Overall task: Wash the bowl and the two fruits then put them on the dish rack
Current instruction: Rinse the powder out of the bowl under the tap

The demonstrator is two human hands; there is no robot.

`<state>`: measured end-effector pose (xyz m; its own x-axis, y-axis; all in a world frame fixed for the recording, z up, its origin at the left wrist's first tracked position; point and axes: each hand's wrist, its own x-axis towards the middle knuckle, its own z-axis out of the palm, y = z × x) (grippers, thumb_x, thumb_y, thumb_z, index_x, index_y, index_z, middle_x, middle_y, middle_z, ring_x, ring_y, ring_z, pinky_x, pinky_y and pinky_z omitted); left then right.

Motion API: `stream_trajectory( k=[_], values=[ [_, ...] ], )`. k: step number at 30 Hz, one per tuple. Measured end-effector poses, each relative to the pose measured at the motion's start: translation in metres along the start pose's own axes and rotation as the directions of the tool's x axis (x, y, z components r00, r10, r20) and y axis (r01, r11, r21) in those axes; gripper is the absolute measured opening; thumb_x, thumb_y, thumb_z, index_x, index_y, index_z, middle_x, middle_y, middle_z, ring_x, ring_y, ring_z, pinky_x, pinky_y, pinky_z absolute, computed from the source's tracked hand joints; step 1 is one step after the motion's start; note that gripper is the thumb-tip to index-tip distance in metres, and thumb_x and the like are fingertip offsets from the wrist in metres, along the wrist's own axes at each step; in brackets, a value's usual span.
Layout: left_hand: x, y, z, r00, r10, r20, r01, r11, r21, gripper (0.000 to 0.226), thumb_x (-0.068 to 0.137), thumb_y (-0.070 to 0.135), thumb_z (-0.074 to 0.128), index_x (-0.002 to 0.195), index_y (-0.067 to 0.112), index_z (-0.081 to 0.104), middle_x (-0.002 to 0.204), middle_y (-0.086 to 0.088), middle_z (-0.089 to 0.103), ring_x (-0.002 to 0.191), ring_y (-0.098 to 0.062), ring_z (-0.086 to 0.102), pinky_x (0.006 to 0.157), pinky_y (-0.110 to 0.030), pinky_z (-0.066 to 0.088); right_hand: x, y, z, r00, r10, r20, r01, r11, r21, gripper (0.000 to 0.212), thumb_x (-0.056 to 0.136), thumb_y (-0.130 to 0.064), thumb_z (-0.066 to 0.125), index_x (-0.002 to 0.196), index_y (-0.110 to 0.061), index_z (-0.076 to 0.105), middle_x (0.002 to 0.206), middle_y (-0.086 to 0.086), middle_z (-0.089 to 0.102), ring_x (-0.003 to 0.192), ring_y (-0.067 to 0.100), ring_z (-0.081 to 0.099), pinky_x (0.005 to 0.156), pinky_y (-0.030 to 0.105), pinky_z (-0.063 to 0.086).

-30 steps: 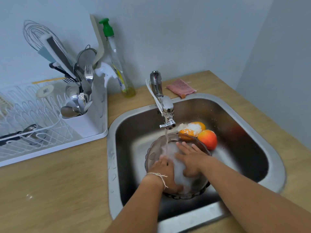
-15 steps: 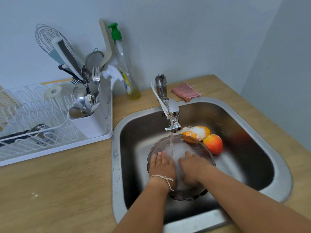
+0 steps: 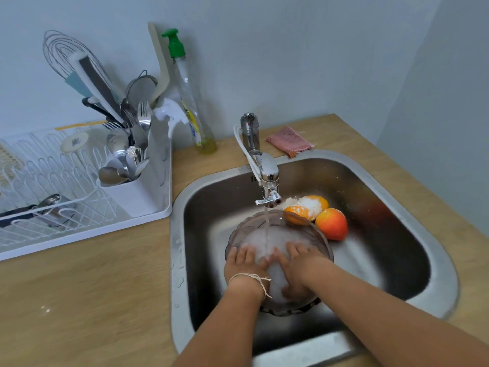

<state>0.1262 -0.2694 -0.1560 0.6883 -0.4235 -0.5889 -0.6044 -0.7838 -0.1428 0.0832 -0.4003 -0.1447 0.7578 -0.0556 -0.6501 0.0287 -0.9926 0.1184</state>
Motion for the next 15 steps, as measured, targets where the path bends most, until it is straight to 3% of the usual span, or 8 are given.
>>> stream_trajectory(
  k=[2,5,7,9,11,15],
  values=[
    [-0.001,0.001,-0.002,0.998,-0.057,-0.011,0.057,0.998,0.02,0.06,0.103,0.034,0.016,0.159,0.023,-0.004,0.167,-0.002,-0.012,0.153,-0.02,-0.014,0.122,-0.043,-0.013,-0.004,-0.002,-0.001,1.0,-0.027,-0.004,0.027,0.999,0.023,0.104,0.088,-0.064,0.053,0.158,-0.023,-0.012,0.165,0.018,0.002,0.152,0.036,0.01,0.12,0.046,0.022],
    [-0.004,0.002,-0.004,0.997,-0.072,-0.034,0.072,0.997,0.0,0.061,0.102,0.029,0.016,0.158,0.013,-0.005,0.167,-0.003,-0.014,0.153,-0.022,-0.015,0.122,-0.045,-0.013,-0.007,-0.001,0.0,0.997,-0.068,0.033,0.062,0.985,0.159,0.1,0.088,-0.057,0.058,0.159,-0.027,-0.004,0.163,0.018,-0.003,0.145,0.04,0.029,0.116,0.045,0.033],
    [-0.004,0.003,-0.003,0.999,-0.041,-0.021,0.039,0.997,-0.06,0.068,0.101,0.033,0.026,0.158,0.01,-0.005,0.166,-0.009,-0.015,0.153,-0.027,-0.016,0.122,-0.046,-0.012,-0.005,0.005,0.0,0.996,-0.079,-0.046,0.086,0.98,0.177,0.089,0.087,-0.052,0.062,0.156,-0.027,0.012,0.156,0.019,0.013,0.137,0.041,0.037,0.112,0.044,0.035],
    [-0.007,0.004,-0.002,0.999,0.04,0.03,-0.035,0.988,-0.153,0.089,0.096,0.046,0.045,0.157,0.008,-0.007,0.165,-0.016,-0.016,0.152,-0.032,-0.017,0.123,-0.045,-0.008,-0.001,0.012,-0.001,0.978,-0.077,-0.194,0.101,0.988,0.12,0.075,0.086,-0.049,0.062,0.149,-0.026,0.027,0.146,0.017,0.03,0.135,0.037,0.035,0.111,0.044,0.032],
    [-0.012,0.005,-0.006,0.991,0.117,0.066,-0.099,0.969,-0.227,0.107,0.088,0.06,0.056,0.157,0.01,-0.009,0.165,-0.017,-0.012,0.153,-0.033,-0.012,0.123,-0.043,0.0,0.004,0.019,-0.004,0.956,-0.075,-0.283,0.096,0.994,0.061,0.074,0.086,-0.047,0.06,0.149,-0.023,0.028,0.147,0.015,0.031,0.137,0.035,0.031,0.112,0.043,0.028],
    [-0.012,0.005,-0.008,0.989,0.132,0.06,-0.122,0.98,-0.155,0.116,0.081,0.077,0.051,0.157,0.016,-0.012,0.167,-0.01,-0.01,0.154,-0.028,-0.007,0.124,-0.042,0.001,0.012,0.022,-0.001,0.961,-0.152,-0.232,0.157,0.988,0.003,0.082,0.09,-0.043,0.054,0.158,-0.024,0.012,0.167,0.013,0.001,0.155,0.031,-0.005,0.124,0.048,-0.005]
  ],
)
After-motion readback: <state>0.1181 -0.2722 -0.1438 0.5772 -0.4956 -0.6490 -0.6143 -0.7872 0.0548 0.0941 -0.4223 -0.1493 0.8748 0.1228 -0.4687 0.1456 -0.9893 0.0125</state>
